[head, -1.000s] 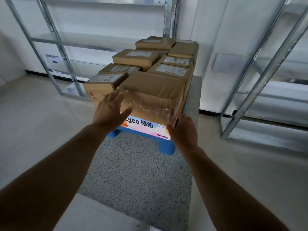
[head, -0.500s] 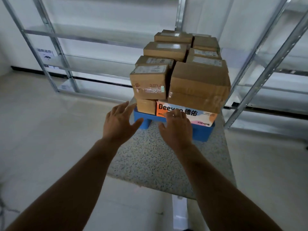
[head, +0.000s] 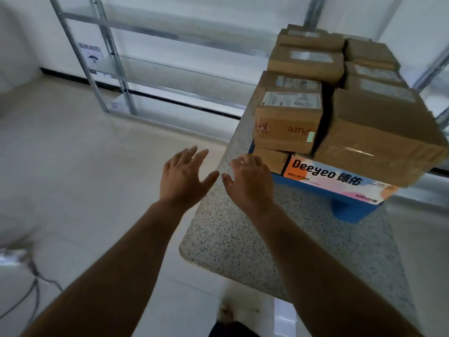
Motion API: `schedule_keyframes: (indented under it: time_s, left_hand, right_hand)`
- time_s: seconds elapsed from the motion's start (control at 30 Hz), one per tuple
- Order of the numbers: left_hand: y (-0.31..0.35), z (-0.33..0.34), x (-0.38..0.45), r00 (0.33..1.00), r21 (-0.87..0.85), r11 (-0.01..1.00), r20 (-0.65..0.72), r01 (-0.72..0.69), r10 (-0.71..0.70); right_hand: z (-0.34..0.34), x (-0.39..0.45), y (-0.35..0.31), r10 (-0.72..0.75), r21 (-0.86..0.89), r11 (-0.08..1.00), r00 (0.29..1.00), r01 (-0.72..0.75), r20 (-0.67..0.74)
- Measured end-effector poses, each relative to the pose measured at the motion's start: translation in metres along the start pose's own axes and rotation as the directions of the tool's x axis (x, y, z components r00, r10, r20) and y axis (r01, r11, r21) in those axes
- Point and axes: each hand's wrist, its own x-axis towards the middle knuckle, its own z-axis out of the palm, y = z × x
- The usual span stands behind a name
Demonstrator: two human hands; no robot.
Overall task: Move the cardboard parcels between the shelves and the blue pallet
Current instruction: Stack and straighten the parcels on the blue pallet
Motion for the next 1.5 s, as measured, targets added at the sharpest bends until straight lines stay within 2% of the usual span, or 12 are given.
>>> schedule_keyframes:
  time_s: [0.17,0.3,0.77,1.1,1.5]
  left_hand:
    - [-0.041,-0.007,0.037,1.000,0.023,1.000,-0.001,0.020,-0.020]
    - [-0.078,-0.010,0.069,1.000,0.025,1.000,0.003,0.008,-0.008]
    - [-0.227,-0.032,0.204,0.970,-0.026,0.974,0.088,-0.225,0.227]
    - [-0.237,-0.017,0.283,0.931,-0.126,0.929,0.076,-0.347,0.358]
    - [-0.184,0.043,0.444,0.833,-0.140,0.840,0.119,-0.524,0.540]
  right_hand:
    - [0.019,0.053,-0.029,-0.031,0.013,0.999,0.999,0.030,0.010]
    - [0.035,0.093,-0.051,-0.001,-0.019,1.000,1.000,0.002,0.029]
    - [0.089,0.219,-0.144,0.294,-0.121,0.947,0.955,-0.297,-0.046]
    - [0.097,0.278,-0.146,0.387,-0.172,0.899,0.915,-0.402,-0.112]
    - [0.123,0.395,-0.047,0.517,-0.079,0.834,0.823,-0.546,-0.236]
